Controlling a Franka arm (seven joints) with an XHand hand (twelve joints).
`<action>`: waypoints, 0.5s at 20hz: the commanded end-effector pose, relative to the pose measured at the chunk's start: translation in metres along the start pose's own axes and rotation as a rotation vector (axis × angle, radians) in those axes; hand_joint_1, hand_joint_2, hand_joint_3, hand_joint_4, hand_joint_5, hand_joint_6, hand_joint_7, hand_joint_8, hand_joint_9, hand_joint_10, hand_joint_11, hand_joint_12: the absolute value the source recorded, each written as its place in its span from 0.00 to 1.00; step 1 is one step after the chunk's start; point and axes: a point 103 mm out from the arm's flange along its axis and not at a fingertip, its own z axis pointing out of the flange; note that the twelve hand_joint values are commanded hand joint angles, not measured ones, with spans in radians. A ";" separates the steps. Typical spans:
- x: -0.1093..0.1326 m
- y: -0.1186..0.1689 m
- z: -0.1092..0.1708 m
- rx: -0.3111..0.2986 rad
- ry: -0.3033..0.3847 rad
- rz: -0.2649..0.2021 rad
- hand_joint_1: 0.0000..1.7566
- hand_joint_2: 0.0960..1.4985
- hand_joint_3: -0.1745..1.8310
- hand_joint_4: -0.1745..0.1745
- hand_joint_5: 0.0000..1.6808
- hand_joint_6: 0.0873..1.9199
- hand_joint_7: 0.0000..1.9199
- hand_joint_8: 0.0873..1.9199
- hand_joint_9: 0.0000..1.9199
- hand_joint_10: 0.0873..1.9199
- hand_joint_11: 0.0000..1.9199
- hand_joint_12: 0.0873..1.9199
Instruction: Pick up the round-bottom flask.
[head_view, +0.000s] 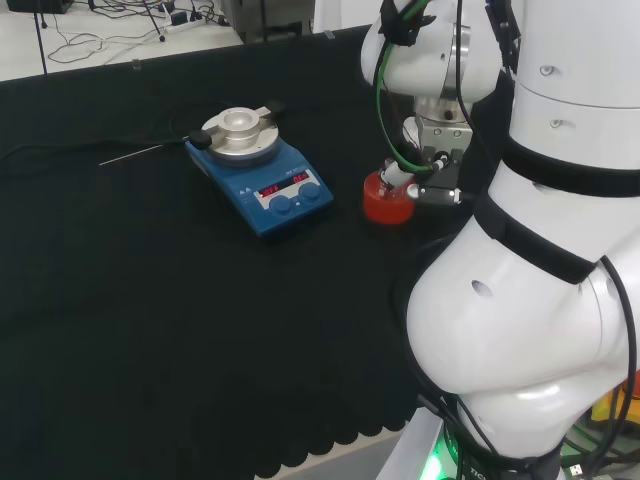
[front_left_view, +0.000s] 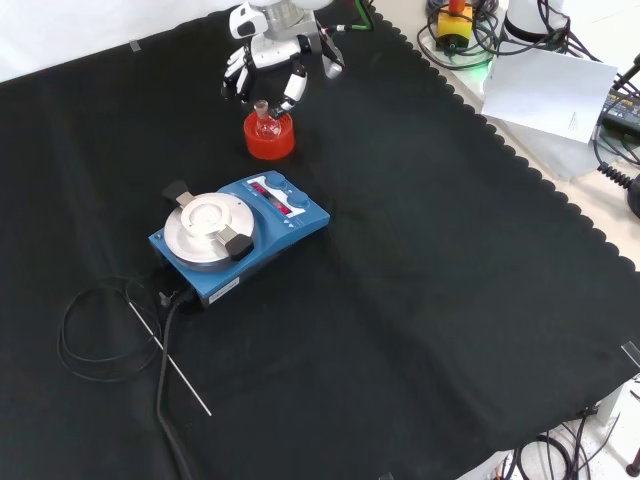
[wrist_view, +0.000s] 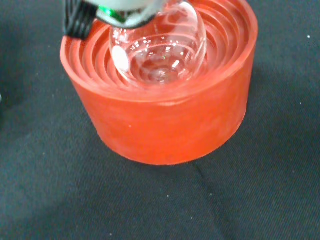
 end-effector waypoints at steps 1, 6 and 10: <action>0.002 -0.001 -0.006 -0.032 -0.004 -0.003 0.58 0.66 0.17 0.91 0.59 0.49 0.20 0.35 0.30 0.31 0.21 0.67; 0.002 -0.002 -0.006 -0.005 0.022 -0.006 0.59 0.68 0.15 0.86 0.59 0.50 0.22 0.34 0.32 0.30 0.23 0.67; 0.002 -0.003 -0.006 -0.012 0.022 -0.007 0.58 0.69 0.14 0.93 0.58 0.52 0.20 0.34 0.31 0.29 0.22 0.67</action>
